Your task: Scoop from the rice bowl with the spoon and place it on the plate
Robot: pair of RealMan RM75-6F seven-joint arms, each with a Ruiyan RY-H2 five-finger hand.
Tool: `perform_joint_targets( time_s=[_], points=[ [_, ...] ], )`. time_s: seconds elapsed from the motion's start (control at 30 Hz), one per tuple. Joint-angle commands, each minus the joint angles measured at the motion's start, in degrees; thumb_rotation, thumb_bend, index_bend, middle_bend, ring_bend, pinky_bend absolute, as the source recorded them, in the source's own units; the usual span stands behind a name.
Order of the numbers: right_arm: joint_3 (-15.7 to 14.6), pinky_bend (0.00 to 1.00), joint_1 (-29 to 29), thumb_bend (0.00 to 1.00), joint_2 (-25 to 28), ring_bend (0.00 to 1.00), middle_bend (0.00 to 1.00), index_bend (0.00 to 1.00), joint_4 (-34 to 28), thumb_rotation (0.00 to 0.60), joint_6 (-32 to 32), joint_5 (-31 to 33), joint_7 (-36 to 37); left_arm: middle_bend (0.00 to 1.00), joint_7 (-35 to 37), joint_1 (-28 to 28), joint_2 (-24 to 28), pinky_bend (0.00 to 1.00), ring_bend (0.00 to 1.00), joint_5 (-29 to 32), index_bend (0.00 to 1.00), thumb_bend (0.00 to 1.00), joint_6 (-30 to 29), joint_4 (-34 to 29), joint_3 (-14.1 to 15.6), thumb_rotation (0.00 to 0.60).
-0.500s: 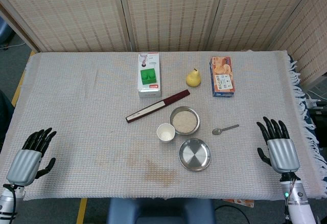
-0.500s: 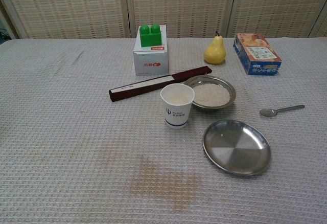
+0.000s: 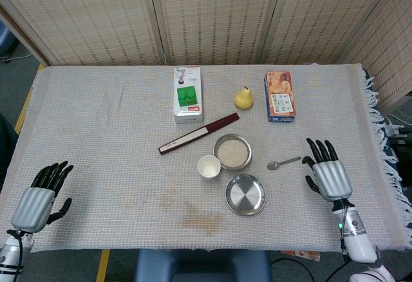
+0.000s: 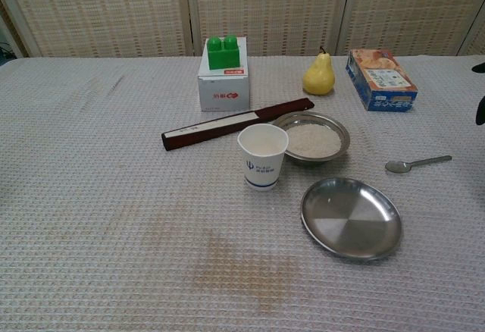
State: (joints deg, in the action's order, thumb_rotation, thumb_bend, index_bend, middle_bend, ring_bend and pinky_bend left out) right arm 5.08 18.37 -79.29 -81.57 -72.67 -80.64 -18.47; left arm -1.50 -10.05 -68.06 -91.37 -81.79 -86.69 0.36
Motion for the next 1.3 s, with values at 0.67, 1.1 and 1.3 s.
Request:
perform_joint_targets(
  time_s=[0.67, 1.1, 1.3],
  points=[
    [2.42, 0.0, 10.89, 0.26, -14.82, 0.0, 0.0, 0.5, 25.59, 0.6, 15.78, 4.39, 3.37, 0.0, -0.33, -0.75, 0.39, 0.09, 0.0, 1.84, 0.0, 0.44, 2.35, -0.23, -0.04, 0.6],
    [2.22, 0.0, 12.41, 0.27, -16.82, 0.0, 0.0, 0.51, 28.67, 0.6, 18.16, 5.02, 4.88, 0.0, -0.46, -0.96, 0.37, 0.09, 0.0, 2.39, 0.0, 0.44, 2.96, -0.18, -0.04, 0.6],
    [2.07, 0.0, 12.61, 0.27, -17.04, 0.0, 0.0, 0.53, 28.76, 0.6, 18.38, 5.13, 5.2, 0.0, -0.19, -1.1, 0.41, 0.09, 0.0, 2.4, 0.0, 0.44, 3.18, -0.02, 0.01, 0.6]
  ],
)
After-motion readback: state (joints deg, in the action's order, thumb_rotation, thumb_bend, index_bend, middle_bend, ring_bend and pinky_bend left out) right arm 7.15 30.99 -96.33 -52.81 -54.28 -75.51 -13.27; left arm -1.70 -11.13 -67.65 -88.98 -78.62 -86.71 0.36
